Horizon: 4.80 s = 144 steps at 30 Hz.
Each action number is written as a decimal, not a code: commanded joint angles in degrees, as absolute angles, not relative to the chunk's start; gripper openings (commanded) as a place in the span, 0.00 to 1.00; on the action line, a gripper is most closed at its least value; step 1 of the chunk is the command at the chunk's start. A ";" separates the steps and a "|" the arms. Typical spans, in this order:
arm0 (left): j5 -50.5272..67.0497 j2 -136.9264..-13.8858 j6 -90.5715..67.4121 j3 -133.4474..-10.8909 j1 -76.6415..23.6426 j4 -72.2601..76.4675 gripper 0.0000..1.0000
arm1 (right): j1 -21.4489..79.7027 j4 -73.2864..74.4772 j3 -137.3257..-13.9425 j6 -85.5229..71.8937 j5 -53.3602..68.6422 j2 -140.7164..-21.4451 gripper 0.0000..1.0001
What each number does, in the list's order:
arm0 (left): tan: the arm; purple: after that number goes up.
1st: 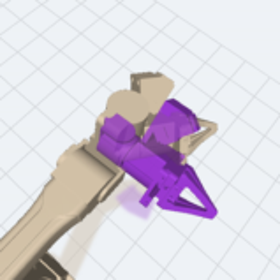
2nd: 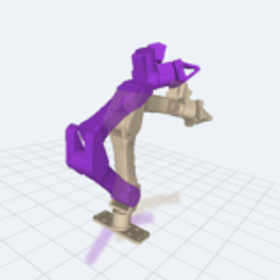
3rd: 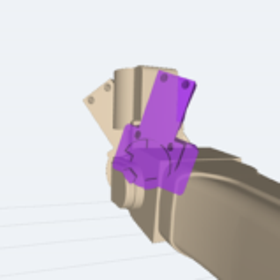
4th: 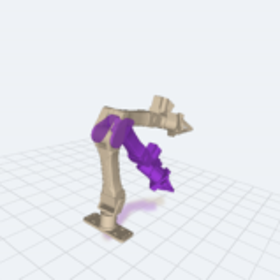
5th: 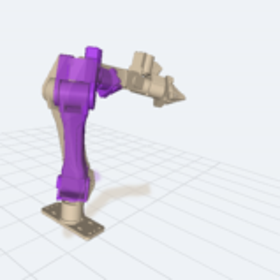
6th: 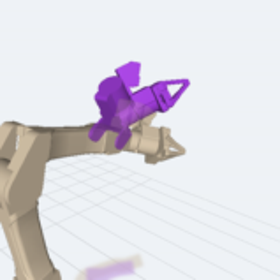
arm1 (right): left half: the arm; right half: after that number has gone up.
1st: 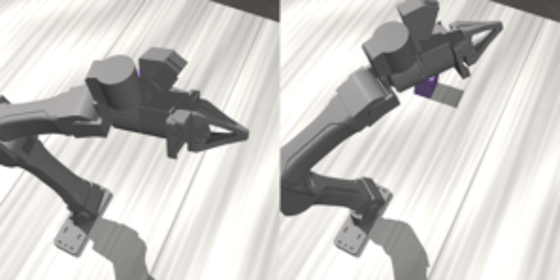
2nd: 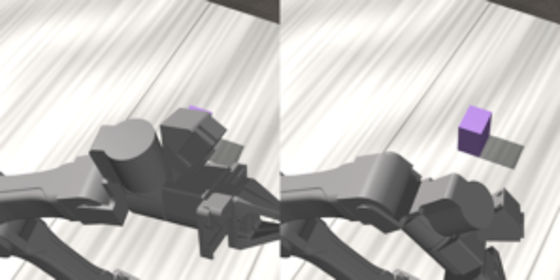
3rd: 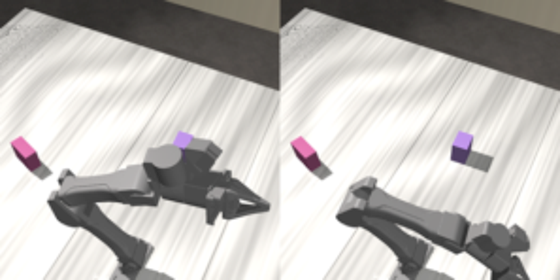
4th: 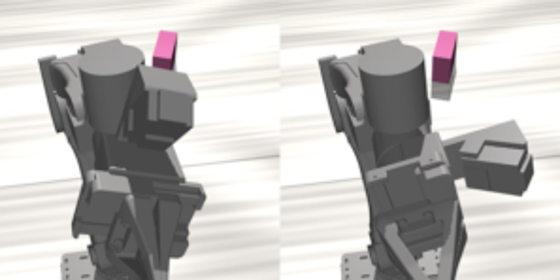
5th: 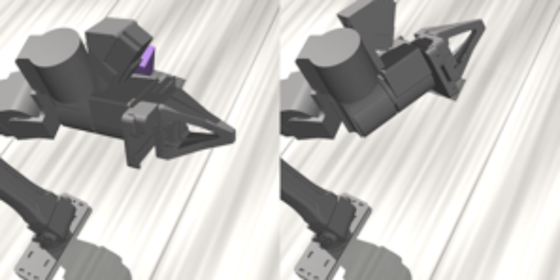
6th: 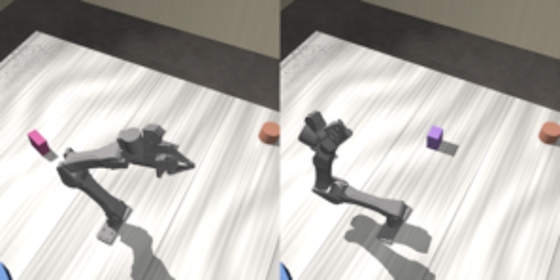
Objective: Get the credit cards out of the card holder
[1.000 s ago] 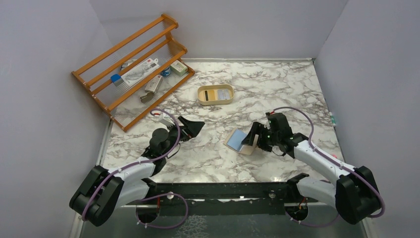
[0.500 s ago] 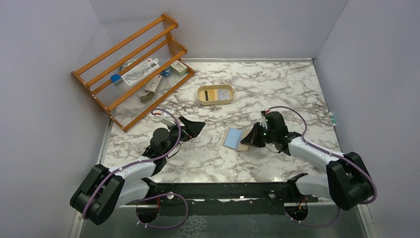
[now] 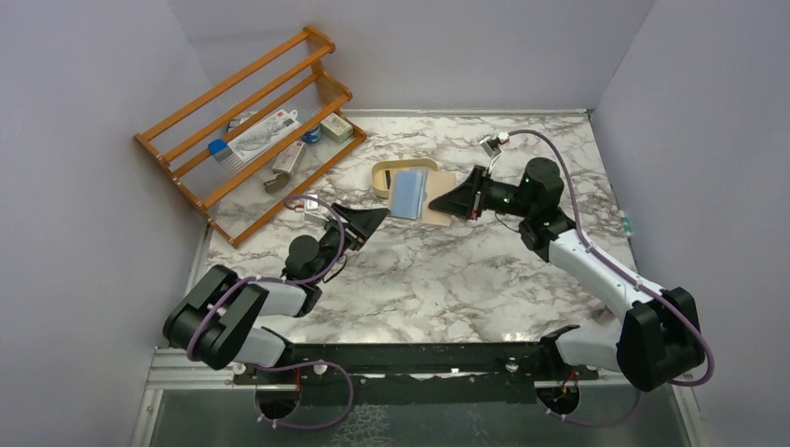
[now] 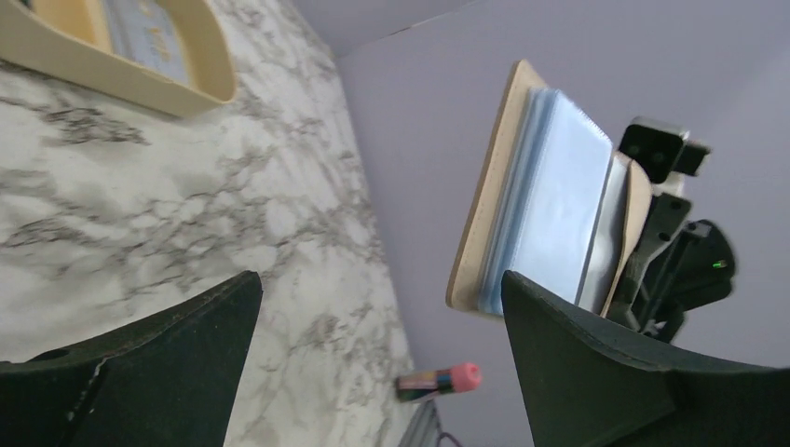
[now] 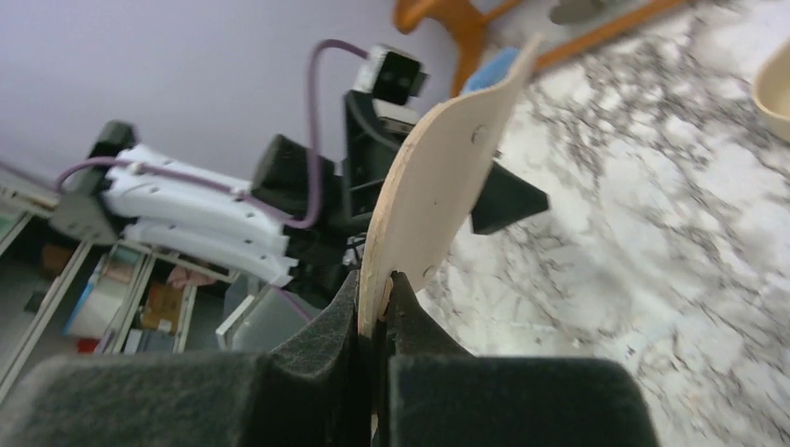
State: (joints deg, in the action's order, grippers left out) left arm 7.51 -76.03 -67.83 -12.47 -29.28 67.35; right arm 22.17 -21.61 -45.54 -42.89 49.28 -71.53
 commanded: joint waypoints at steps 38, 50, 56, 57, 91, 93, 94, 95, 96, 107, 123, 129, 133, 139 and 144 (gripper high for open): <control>-17.13 -84.74 -94.18 -29.95 -44.02 101.99 0.95 | 20.70 -63.18 -54.00 -71.84 65.79 -76.78 0.01; -20.56 -77.99 -91.36 -27.69 -44.65 95.60 0.93 | 20.70 -54.94 -50.71 -65.44 65.87 -73.68 0.01; -20.31 -77.51 -92.38 -28.12 -44.66 94.82 0.80 | 20.70 -56.10 -49.33 -65.64 65.57 -74.23 0.01; -20.23 -77.36 -92.53 -28.12 -44.65 94.61 0.78 | 20.67 -56.18 -49.31 -65.58 65.61 -74.27 0.01; -21.09 -71.10 -89.52 -27.14 -44.74 86.48 0.48 | 20.31 -57.19 -48.52 -65.92 65.46 -74.84 0.01; -21.18 -71.00 -89.47 -27.06 -44.74 86.48 0.45 | 20.30 -57.22 -48.42 -65.92 65.48 -74.84 0.01; -21.18 -70.98 -89.55 -27.05 -44.75 86.48 0.42 | 20.29 -57.26 -48.34 -65.92 65.48 -74.93 0.01; -21.12 -70.99 -89.56 -27.10 -44.74 86.47 0.37 | 20.30 -57.30 -48.22 -65.92 65.48 -74.93 0.01; -21.09 -71.00 -89.56 -27.15 -44.74 86.48 0.30 | 20.35 -57.40 -48.13 -65.92 65.48 -74.98 0.01; -20.65 -65.51 -83.41 -28.10 -44.74 74.32 0.00 | 20.27 -49.54 -48.78 -60.17 64.83 -75.21 0.27; -28.38 -55.11 -69.86 -28.89 -44.82 44.60 0.00 | 20.24 -28.13 -51.99 -45.48 59.38 -72.82 0.96; -30.65 -56.23 -69.30 -27.95 -44.83 41.88 0.00 | 20.38 -9.61 -56.67 -33.14 45.45 -69.10 0.98; -31.69 -57.37 -67.61 -28.54 -44.83 40.18 0.00 | 23.45 -1.59 -60.32 -28.35 38.27 -69.07 0.98; -32.98 -59.68 -66.30 -29.90 -45.23 39.08 0.00 | 33.25 3.79 -63.07 -25.16 26.47 -71.56 0.93; -33.59 -60.79 -66.27 -30.53 -45.65 38.52 0.00 | 38.45 7.85 -67.05 -22.00 19.91 -75.79 0.87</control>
